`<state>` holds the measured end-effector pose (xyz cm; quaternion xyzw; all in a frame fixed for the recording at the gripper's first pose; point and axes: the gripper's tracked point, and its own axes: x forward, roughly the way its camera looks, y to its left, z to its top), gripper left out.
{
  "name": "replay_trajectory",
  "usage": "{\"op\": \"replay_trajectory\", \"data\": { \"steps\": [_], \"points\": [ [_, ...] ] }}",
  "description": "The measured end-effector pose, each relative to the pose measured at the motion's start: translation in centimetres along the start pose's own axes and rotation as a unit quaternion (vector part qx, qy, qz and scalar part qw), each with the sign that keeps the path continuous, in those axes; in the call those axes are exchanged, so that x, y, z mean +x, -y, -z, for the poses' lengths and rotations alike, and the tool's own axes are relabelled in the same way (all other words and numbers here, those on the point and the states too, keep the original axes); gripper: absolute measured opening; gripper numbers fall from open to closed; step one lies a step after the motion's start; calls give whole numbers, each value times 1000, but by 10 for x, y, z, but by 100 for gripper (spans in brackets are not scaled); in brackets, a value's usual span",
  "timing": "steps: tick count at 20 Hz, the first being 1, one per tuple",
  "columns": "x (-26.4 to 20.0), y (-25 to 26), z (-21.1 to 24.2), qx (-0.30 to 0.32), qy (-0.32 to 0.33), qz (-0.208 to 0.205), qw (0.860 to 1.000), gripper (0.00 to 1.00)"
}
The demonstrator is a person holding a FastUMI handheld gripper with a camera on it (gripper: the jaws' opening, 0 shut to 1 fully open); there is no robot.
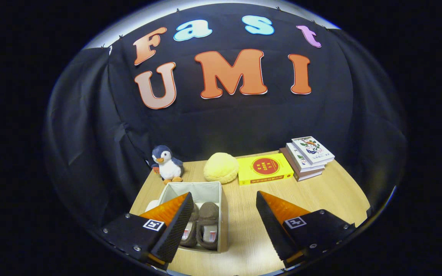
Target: Open the storage box then place both shoes into the box .Put the left shoe in first, then the right shoe, with the right side of both shoes facing outward in a uniform manner.
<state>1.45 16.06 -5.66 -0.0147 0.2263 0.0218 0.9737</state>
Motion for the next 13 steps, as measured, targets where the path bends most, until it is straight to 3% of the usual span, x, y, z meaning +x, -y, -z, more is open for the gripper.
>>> {"op": "replay_trajectory", "data": {
  "steps": [13],
  "points": [
    [-29, 10, -29, -14, 63, -7, 998, 98]
  ]
}}
